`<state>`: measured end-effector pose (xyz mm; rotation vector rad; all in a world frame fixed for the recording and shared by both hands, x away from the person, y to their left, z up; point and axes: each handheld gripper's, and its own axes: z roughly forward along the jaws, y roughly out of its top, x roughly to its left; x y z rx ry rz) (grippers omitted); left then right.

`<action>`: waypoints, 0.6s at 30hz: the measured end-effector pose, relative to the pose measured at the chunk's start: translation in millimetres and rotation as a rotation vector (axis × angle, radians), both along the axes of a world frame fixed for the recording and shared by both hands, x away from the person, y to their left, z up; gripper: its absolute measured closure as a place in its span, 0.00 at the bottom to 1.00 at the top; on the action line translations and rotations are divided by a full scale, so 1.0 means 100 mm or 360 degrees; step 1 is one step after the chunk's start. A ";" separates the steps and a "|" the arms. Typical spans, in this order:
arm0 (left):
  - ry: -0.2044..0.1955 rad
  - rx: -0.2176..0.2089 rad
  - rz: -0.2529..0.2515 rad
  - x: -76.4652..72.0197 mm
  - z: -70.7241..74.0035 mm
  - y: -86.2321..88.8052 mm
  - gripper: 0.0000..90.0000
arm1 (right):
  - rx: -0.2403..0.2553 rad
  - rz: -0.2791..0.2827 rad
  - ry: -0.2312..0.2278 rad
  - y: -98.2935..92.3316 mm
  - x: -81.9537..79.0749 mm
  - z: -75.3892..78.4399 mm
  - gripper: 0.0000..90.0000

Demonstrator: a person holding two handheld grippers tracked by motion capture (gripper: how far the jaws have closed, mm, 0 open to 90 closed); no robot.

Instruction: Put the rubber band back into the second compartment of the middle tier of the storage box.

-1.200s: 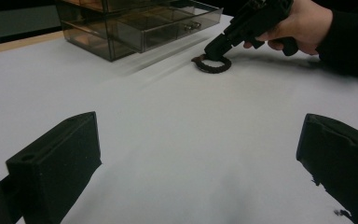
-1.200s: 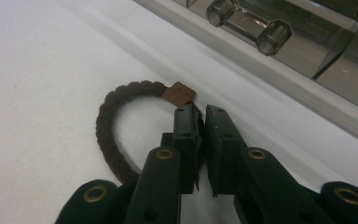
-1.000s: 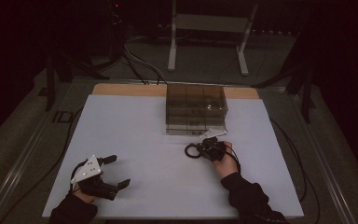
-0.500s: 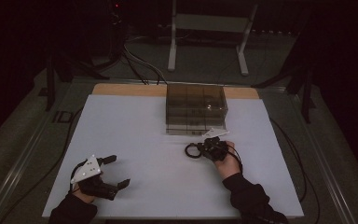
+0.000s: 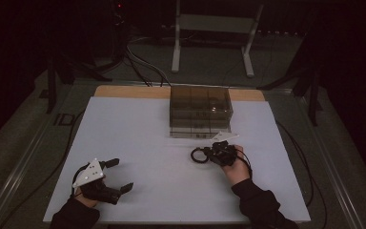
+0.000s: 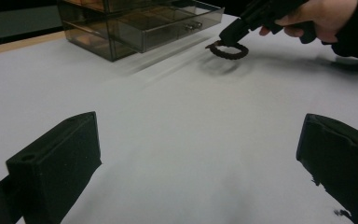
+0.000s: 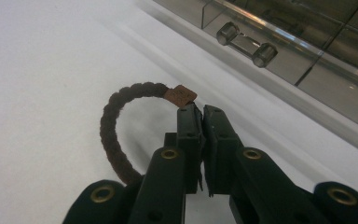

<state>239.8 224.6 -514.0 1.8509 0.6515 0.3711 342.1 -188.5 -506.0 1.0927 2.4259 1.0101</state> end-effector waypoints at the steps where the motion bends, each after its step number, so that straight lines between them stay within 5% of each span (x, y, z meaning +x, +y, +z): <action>1: -0.0001 -0.0002 -0.0001 0.00 0.00 0.00 0.00 | 0.0004 -0.0005 0.0004 0.00 0.00 0.01 0.95; 18: 0.0000 0.0000 -0.0006 0.00 0.00 0.00 0.00 | 0.0008 0.0027 -0.0004 -0.01 -0.07 0.14 0.95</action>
